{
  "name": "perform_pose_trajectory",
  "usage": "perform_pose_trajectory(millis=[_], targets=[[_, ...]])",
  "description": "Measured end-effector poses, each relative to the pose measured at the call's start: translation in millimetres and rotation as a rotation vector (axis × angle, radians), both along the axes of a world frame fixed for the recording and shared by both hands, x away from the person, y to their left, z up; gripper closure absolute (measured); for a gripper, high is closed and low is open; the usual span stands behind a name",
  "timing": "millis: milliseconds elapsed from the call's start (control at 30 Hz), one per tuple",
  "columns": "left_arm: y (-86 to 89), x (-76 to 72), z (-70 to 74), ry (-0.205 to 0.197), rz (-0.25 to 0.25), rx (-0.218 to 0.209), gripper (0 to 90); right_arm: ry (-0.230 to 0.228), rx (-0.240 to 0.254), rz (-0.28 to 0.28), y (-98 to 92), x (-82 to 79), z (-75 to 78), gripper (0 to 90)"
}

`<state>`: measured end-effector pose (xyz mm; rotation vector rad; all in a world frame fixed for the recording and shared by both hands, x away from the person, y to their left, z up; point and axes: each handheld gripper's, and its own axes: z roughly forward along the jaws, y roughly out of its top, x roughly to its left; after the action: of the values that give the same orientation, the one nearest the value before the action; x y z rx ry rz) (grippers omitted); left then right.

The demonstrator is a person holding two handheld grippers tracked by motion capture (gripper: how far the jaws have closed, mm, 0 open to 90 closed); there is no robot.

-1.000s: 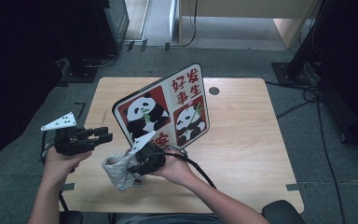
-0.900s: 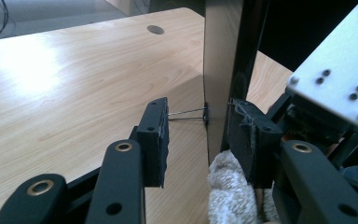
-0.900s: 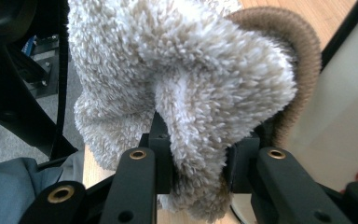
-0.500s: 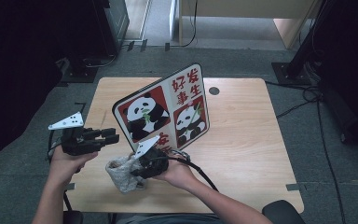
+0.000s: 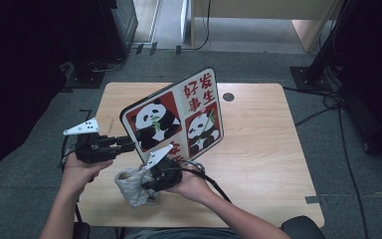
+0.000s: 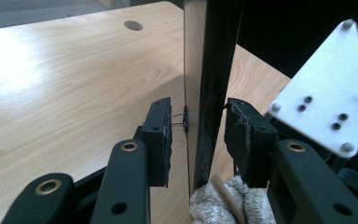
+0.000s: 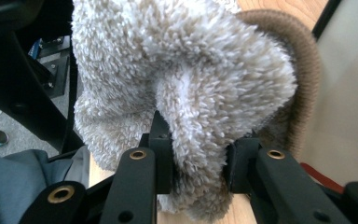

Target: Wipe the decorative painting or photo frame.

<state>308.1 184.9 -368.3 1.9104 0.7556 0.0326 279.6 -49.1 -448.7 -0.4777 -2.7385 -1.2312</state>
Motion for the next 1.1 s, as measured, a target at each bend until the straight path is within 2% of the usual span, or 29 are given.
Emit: perform_pose_trajectory(millis=[233,433,567,733,800,900,1100], targets=[[-6.9,2.5,-1.0,0.007,-0.026,0.004,66.6,-0.005,0.017,-0.004,-14.6,-1.6,14.5,69.8],[-9.4,2.5,-1.5,-0.007,-0.02,0.002,70.4,-0.004,0.039,-0.041,-32.9,3.3,32.0,70.1],[-9.7,2.8,-2.3,-0.011,-0.019,-0.001,74.1,-0.006,0.052,-0.053,-44.7,7.5,46.6,70.3],[-9.4,2.7,-1.7,-0.016,-0.017,-0.008,76.9,-0.033,0.066,-0.072,-59.5,13.1,67.8,70.3],[-9.9,2.7,-1.8,-0.018,-0.018,-0.008,77.9,-0.035,0.081,-0.093,-65.0,16.5,76.8,70.3],[-9.9,2.4,-1.7,-0.018,-0.016,-0.008,78.2,-0.051,0.094,-0.1,-70.3,22.1,88.2,70.3],[-10.2,1.9,-1.9,-0.018,-0.011,-0.012,78.4,-0.066,0.09,-0.106,-77.0,33.0,115.0,70.3]])
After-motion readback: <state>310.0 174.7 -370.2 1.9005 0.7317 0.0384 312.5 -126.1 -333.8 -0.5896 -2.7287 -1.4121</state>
